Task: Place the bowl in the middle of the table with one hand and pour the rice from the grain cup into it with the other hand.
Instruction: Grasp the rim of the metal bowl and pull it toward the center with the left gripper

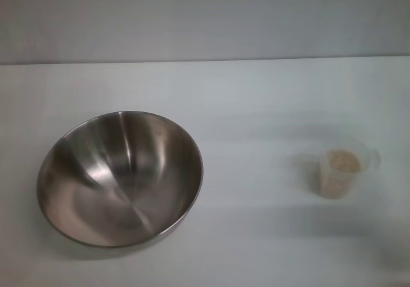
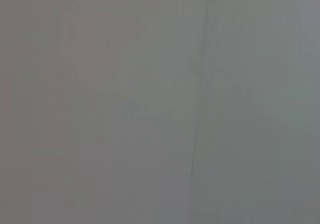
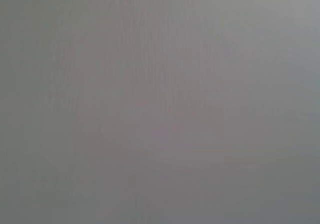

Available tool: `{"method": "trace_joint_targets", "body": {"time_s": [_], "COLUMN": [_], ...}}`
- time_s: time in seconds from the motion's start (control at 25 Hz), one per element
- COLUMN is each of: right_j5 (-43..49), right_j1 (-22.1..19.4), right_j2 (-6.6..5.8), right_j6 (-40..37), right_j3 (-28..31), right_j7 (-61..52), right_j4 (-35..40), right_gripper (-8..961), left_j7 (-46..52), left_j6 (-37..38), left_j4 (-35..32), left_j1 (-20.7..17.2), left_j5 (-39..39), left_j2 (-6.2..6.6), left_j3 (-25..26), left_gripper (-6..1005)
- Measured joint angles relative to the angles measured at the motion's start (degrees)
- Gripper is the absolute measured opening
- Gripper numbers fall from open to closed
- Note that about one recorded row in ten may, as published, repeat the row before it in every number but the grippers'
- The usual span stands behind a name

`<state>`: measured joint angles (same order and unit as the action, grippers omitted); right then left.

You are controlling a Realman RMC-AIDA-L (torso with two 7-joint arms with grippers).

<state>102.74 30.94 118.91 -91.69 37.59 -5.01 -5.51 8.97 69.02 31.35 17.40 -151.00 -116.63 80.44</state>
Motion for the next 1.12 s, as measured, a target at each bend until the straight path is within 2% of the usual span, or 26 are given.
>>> {"method": "trace_joint_targets", "body": {"time_s": [0.08, 0.24, 0.28, 0.32, 0.36, 0.4, 0.44, 0.48, 0.6, 0.64, 0.72, 0.84, 0.88, 1.04, 1.08, 1.12], "right_j5": [0.0, 0.0, 0.1, 0.1, 0.1, 0.1, 0.1, 0.1, 0.2, 0.2, 0.2, 0.2, 0.2, 0.2, 0.2, 0.2], "right_j1": [-0.1, -0.1, -0.1, -0.1, -0.1, -0.1, -0.1, -0.1, -0.1, -0.1, -0.1, -0.1, -0.1, 0.1, 0.1, 0.2], "right_j2": [0.00, 0.04, 0.05, 0.05, 0.06, 0.06, 0.07, 0.07, 0.09, 0.09, 0.12, 0.18, 0.19, 0.14, 0.10, 0.08], "right_j6": [0.1, 0.4, 0.5, 0.7, 0.8, 0.8, 0.9, 0.9, 0.9, 0.9, 0.9, 0.9, 0.9, 1.1, 1.1, 1.1], "right_j3": [-0.1, -0.3, -0.3, -0.3, -0.3, -0.4, -0.4, -0.4, -0.4, -0.4, -0.4, -0.4, -0.4, -0.2, -0.1, -0.1], "right_j7": [0.0, 0.0, 0.0, 0.0, 0.0, 0.0, -0.1, -0.1, -0.1, -0.1, -0.1, -0.1, -0.1, -0.1, -0.1, -0.1], "right_j4": [0.0, -0.2, -0.3, -0.3, -0.3, -0.4, -0.4, -0.4, -0.4, -0.4, -0.5, -0.5, -0.5, -0.4, -0.4, -0.4], "right_gripper": [636, 633, 634, 634, 634, 635, 635, 636, 635, 635, 634, 634, 633, 635, 635, 636], "left_j7": [-0.1, -0.6, -0.7, -0.7, -0.7, -0.7, -0.7, -0.7, -0.7, -0.7, -0.7, -0.7, -0.8, -1.3, -2.7, -3.0], "left_j6": [-2.8, -18.7, -22.5, -22.5, -30.5, -34.7, -34.7, -48.9, -57.9, -57.9, -66.9, -70.2, -78.0, -83.9, -89.9, -90.7], "left_j4": [1.8, 12.5, 14.9, 14.9, 20.4, 23.4, 23.4, 32.9, 39.6, 39.6, 46.1, 48.3, 52.5, 55.2, 58.2, 58.7], "left_j1": [-0.3, -1.6, -1.9, -1.9, -2.5, -2.9, -2.9, -3.9, -4.7, -4.7, -5.8, -6.1, -6.2, -5.8, -5.3, -5.2], "left_j5": [0.0, -1.4, -2.4, -2.4, -4.9, -6.5, -6.5, -10.3, -11.4, -11.4, -11.6, -11.6, -11.7, -11.6, -11.2, -11.2], "left_j2": [0.37, 2.14, 2.24, 2.24, 2.21, 2.00, 2.00, 1.27, 0.96, 0.96, 0.85, 0.80, 0.73, 0.74, 0.65, 0.60], "left_j3": [0.0, 2.0, 3.1, 3.1, 5.8, 7.3, 7.3, 11.1, 12.4, 12.4, 13.0, 13.2, 13.8, 15.0, 16.4, 16.6], "left_gripper": [812, 812, 812, 812, 812, 812, 812, 812, 812, 812, 812, 812, 812, 812, 812, 812]}}
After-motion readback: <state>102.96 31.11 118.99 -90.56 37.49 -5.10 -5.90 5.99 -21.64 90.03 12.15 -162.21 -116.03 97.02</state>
